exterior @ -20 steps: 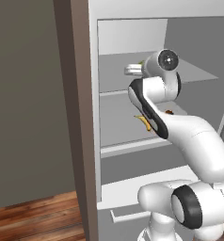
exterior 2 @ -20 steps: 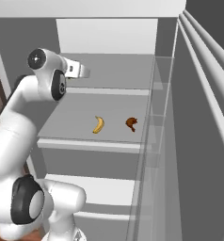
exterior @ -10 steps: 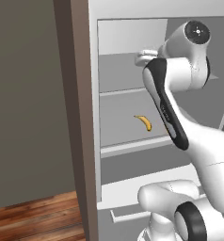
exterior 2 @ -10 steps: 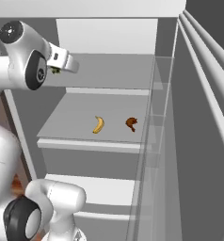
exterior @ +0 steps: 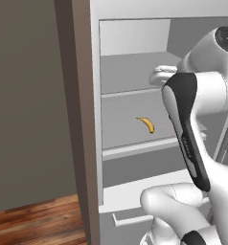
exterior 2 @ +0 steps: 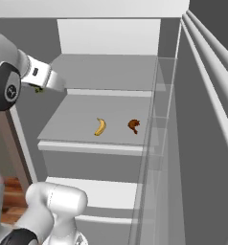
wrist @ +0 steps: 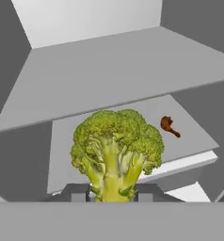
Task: Open the fridge, remove the banana, broccoli, and chicken drumstick, and place them on any counter.
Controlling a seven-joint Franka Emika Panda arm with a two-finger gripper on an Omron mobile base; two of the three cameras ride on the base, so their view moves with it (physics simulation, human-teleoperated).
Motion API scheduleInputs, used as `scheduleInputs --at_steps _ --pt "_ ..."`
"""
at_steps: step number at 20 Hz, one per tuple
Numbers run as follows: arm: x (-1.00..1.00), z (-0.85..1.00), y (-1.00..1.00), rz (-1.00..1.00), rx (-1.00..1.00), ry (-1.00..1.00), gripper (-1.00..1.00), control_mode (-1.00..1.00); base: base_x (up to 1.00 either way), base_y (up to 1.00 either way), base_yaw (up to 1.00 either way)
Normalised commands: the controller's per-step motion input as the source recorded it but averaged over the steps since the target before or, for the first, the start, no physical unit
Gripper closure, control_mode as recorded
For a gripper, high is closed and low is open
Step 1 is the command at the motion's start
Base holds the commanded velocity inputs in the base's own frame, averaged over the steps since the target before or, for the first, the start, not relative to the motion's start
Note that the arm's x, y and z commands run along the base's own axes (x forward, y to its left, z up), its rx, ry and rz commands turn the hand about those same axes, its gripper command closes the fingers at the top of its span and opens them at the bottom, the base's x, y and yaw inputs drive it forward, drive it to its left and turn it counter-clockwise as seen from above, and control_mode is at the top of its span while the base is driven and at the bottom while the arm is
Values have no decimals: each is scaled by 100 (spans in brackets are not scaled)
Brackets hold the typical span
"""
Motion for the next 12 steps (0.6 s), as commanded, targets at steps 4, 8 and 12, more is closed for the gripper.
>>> scheduleInputs --at_steps 4,8,12 --pt "-98 -55 -6 0 -2 0 100 -100 0 0 0" --pt "-99 -47 -8 0 0 0 100 -100 0 0 0" --pt "-89 -35 -22 0 0 0 100 -100 0 0 0"
